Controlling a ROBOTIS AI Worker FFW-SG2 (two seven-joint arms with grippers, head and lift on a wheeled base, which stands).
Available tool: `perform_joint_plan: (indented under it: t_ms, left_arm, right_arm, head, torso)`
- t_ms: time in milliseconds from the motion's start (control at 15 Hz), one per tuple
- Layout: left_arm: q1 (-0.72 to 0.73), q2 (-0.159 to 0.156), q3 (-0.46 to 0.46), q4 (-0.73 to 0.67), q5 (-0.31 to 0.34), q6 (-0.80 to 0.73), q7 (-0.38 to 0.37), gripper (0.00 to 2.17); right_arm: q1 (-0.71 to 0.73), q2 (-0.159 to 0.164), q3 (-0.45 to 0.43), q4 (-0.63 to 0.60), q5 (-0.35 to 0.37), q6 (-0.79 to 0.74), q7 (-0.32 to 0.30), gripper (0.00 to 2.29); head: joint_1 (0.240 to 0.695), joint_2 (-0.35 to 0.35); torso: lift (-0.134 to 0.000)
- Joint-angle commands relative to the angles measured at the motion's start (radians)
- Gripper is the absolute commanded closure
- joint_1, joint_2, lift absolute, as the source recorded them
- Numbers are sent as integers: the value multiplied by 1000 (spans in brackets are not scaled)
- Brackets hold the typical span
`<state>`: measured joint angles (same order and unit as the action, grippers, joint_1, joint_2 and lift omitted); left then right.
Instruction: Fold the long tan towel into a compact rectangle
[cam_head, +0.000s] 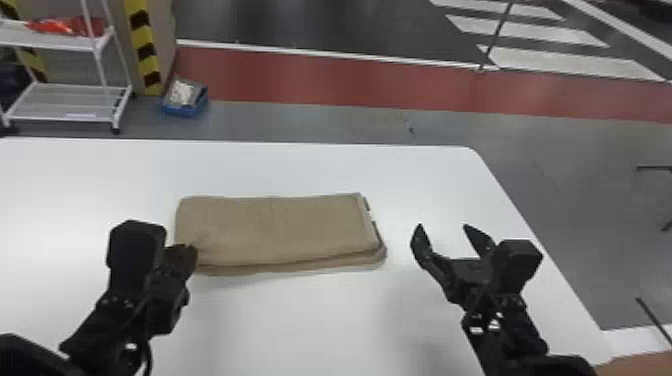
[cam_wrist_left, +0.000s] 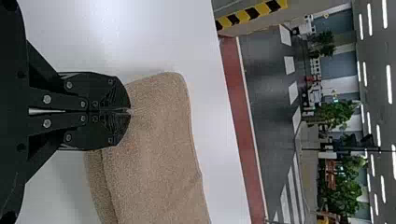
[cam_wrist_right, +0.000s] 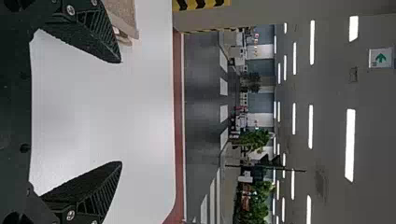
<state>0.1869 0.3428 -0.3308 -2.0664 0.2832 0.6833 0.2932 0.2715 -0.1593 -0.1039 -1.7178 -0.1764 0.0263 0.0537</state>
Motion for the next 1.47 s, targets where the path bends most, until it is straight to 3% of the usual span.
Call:
perform_joint_plan:
  t_ms: [0, 133, 267, 400, 533, 600, 800, 933, 1133, 1267, 1400]
  left_arm:
    - [2, 1, 1, 0, -9, -6, -3, 694]
    - [6, 5, 3, -20, -38, -6, -5, 201]
    - [26, 13, 4, -44, -108, -80, 27, 87]
    - [14, 8, 35, -46, -93, -126, 37, 97]
    - [-23, 7, 53, -21, -21, -165, 15, 248]
    - [-44, 8, 65, -3, 27, -162, -32, 434]
    - [-89, 4, 95, 35, 109, -83, -169, 1845]
    - [-110, 5, 102, 72, 120, -49, -266, 1916]
    - [-115, 8, 107, 126, 123, -55, -333, 1916]
    - [-130, 12, 104, 164, 122, -58, -362, 1916]
    - [-153, 10, 90, 206, 120, -70, -379, 1916]
  right_arm:
    - [-2, 9, 1, -23, 2, 16, 0, 113]
    - [-2, 9, -7, -26, 2, 19, 0, 113]
    - [6, 7, -16, -39, 2, 22, 0, 113]
    - [14, 7, -19, -59, 3, 44, 0, 113]
    - [23, 9, -14, -86, 3, 65, 0, 113]
    - [31, 10, -10, -103, 6, 68, 0, 113]
    - [64, 23, -4, -132, 14, 65, -2, 113]
    - [78, 33, 0, -141, 21, 65, -2, 113]
    - [71, 33, -5, -148, 25, 133, 18, 113]
    - [37, 23, -4, -149, 51, 157, 127, 113]
    - [2, 26, 3, -172, 64, 255, 158, 113]
  head:
    - [695, -188]
    - [695, -182]
    - [695, -179]
    - [695, -169]
    - [695, -160]
    - [695, -158]
    - [695, -162]
    - [695, -168]
    - [695, -176]
    - [695, -175]
    - [695, -148]
  torso:
    - [-123]
    - [-123]
    - [-123]
    - [-123]
    - [-123]
    - [-123]
    - [-123]
    - [-123]
    - [-123]
    - [-123]
    - [-123]
